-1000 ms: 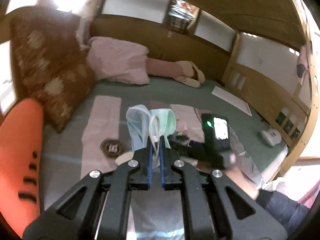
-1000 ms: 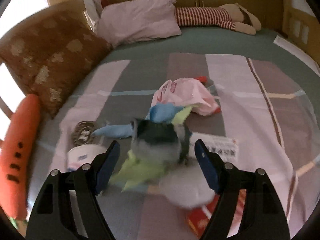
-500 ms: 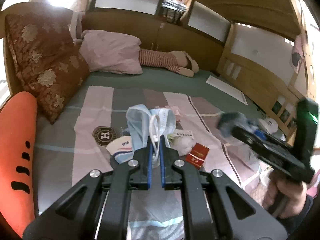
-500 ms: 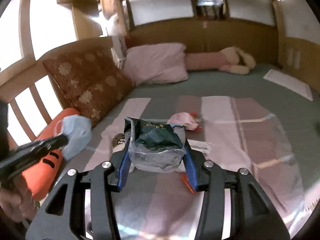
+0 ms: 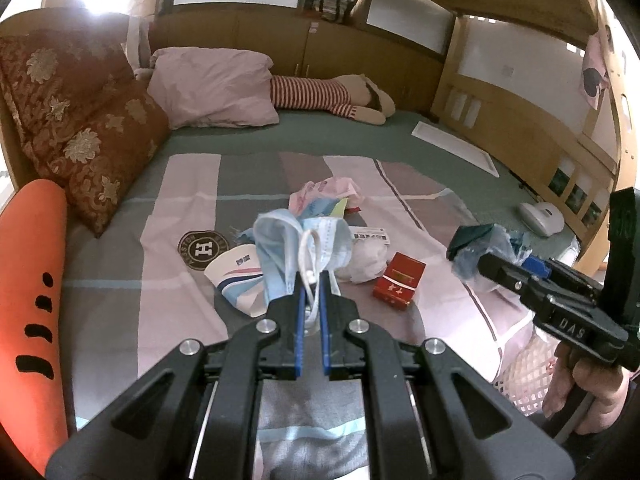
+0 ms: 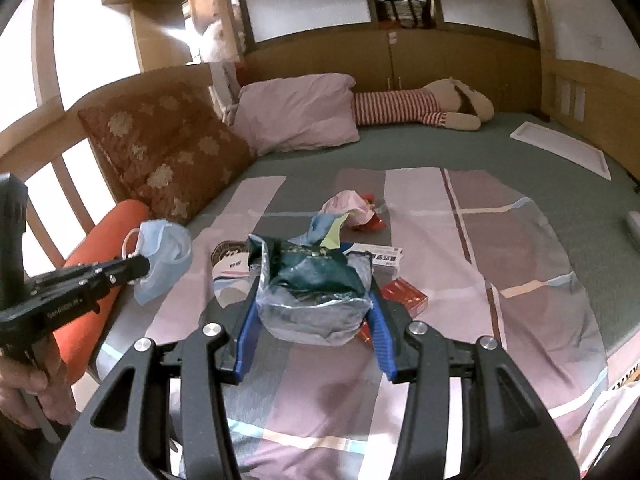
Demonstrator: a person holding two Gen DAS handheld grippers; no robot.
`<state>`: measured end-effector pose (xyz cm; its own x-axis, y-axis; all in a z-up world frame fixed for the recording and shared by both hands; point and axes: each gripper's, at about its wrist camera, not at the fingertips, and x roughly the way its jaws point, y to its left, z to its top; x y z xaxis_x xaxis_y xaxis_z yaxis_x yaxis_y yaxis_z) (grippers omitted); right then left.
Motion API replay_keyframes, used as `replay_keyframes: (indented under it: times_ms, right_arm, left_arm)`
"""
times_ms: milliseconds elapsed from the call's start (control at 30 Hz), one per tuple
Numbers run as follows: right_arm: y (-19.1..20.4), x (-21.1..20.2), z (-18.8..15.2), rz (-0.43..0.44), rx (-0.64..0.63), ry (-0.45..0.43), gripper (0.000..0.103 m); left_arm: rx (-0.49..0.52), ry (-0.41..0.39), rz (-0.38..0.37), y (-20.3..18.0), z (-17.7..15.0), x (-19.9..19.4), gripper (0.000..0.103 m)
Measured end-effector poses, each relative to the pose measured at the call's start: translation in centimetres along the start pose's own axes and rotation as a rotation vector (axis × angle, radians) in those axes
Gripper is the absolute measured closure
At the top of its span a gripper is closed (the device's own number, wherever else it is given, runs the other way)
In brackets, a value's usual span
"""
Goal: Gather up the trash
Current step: 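Carry the mask and green bag to the white wastebasket and open both tools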
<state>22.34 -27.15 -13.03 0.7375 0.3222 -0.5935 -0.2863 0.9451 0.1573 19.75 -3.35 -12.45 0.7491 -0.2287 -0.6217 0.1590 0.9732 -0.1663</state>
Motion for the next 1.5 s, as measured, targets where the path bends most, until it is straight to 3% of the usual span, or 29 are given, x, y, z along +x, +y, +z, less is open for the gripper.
replay_keyframes:
  times_ms: [1233,1500]
  right_arm:
    - [-0.4,0.1,0.1,0.011,0.004,-0.001,0.055]
    - [-1.2,-3.0,0.6,-0.007,0.052,-0.089,0.055]
  left_arm:
    - [0.017,0.051,0.034,0.1,-0.5,1.0,0.096]
    - [0.037,0.068,0.017,-0.7,-0.8,1.9,0.096]
